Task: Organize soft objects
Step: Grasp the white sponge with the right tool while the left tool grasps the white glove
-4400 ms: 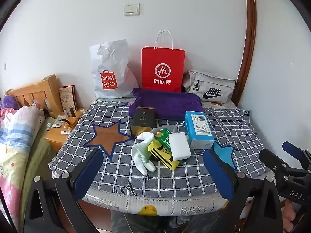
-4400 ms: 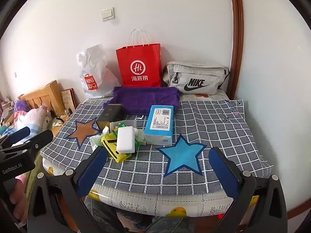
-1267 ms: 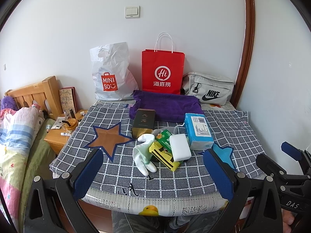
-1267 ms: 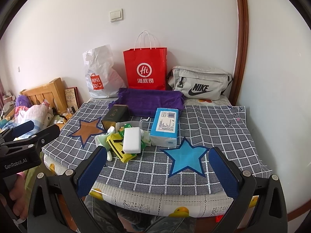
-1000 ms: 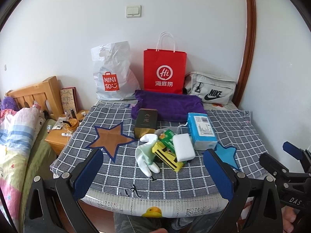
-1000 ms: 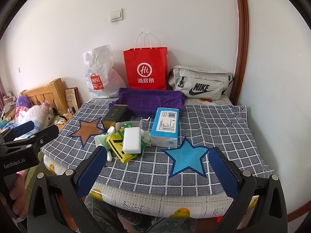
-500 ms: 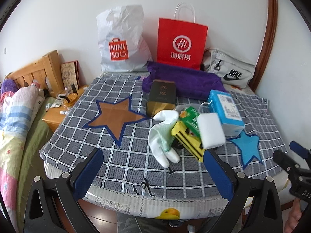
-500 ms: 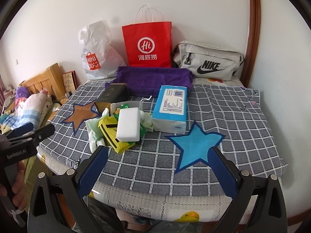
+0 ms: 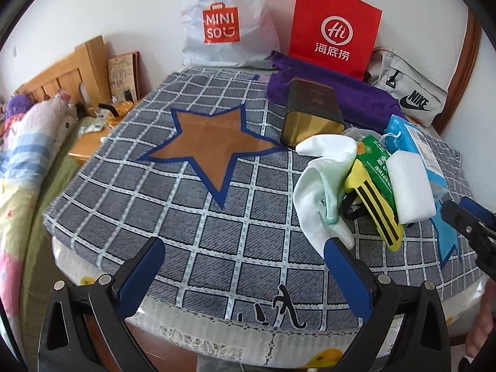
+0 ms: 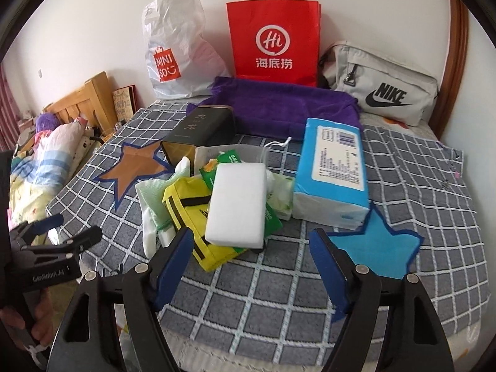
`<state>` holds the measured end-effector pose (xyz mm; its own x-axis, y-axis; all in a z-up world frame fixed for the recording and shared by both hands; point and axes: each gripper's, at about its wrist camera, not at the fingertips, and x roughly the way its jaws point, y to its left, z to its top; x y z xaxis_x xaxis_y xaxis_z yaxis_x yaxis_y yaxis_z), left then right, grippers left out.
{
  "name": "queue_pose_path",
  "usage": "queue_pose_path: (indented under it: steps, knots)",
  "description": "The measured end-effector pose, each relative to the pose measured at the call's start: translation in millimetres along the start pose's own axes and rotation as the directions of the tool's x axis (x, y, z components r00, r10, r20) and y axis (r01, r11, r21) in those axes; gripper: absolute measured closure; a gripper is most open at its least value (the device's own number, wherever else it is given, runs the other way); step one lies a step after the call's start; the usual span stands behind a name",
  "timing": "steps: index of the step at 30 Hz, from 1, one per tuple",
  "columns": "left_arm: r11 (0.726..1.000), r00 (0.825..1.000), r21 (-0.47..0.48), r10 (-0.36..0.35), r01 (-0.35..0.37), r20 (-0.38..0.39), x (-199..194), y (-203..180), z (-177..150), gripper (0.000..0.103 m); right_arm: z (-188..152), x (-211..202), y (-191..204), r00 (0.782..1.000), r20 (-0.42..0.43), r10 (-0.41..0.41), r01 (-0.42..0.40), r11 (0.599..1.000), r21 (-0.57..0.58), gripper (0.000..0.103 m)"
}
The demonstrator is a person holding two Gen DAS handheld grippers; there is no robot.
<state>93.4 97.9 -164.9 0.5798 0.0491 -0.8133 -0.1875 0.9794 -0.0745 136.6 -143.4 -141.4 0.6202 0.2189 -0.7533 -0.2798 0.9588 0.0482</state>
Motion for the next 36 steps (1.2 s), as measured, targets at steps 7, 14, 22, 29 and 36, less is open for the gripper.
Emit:
queue_pose_path:
  steps: [7, 14, 22, 29, 36]
  knots:
    - [0.997, 0.997, -0.016, -0.078, 0.078, -0.008, 21, 2, 6, 0.000, 12, 35, 10, 0.999, -0.032, -0.023, 0.023, 1.000, -0.019, 0.027]
    - [0.989, 0.989, -0.008, -0.148, 0.148, 0.020, 28, 0, 16, 0.006, 17, 63, 11, 0.996, -0.073, -0.049, 0.046, 0.998, -0.036, 0.038]
    - [0.978, 0.978, -0.012, -0.207, 0.208, 0.028, 41, -9, 29, 0.013, 14, 65, 8, 0.997, -0.066, -0.046, 0.041, 0.996, -0.084, 0.052]
    - [0.970, 0.971, -0.029, -0.240, 0.240, 0.020, 51, -17, 41, 0.019, 7, 30, -14, 1.000, -0.028, -0.012, 0.011, 0.999, -0.050, 0.052]
    - [0.961, 0.961, -0.032, -0.276, 0.275, -0.029, 70, -29, 47, 0.036, -19, 12, -50, 0.994, -0.068, -0.085, 0.083, 0.996, -0.029, 0.052]
